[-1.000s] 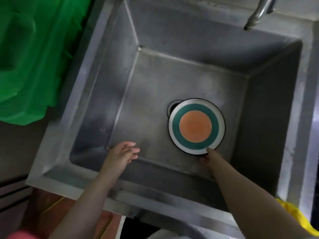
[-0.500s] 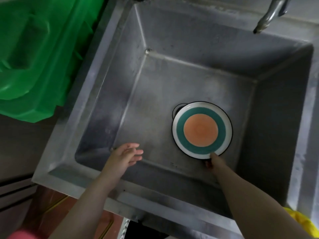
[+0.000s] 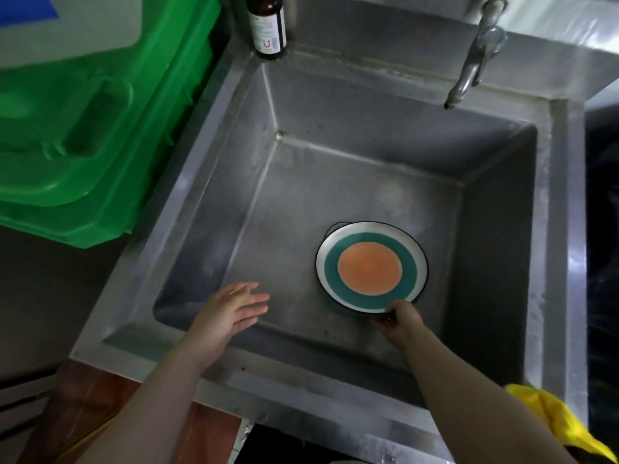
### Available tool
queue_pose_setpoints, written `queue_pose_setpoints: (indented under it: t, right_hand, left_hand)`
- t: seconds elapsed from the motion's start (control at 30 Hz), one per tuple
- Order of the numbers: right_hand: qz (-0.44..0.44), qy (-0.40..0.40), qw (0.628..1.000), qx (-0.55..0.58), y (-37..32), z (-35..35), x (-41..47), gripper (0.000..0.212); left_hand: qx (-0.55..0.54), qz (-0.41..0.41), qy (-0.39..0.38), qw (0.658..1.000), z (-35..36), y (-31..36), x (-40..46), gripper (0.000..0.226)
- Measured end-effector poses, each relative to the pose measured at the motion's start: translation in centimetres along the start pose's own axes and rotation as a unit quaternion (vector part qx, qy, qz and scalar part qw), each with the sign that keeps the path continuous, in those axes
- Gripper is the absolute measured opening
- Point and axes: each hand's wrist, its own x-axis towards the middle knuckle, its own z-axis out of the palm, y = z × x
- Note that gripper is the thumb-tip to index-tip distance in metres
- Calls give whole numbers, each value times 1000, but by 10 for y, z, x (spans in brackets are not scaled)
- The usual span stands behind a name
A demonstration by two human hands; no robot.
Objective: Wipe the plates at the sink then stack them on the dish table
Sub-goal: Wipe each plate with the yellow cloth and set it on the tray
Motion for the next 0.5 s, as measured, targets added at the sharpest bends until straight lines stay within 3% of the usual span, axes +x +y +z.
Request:
queue_pose_setpoints:
  t: [0.13, 0.3, 0.5]
  right_hand:
    - [-39, -15, 999, 0, 1, -2, -21, 32]
    - [-173, -40, 981, -74, -24, -9, -65, 24]
    - [-326, -83, 931, -141, -47, -19, -148, 25]
  left_hand:
    - [5, 9, 4, 1000, 2, 8, -15, 19]
    - [45, 40, 3, 998, 11, 29, -30, 17]
    - [169, 172, 18, 970, 18, 58, -27, 26]
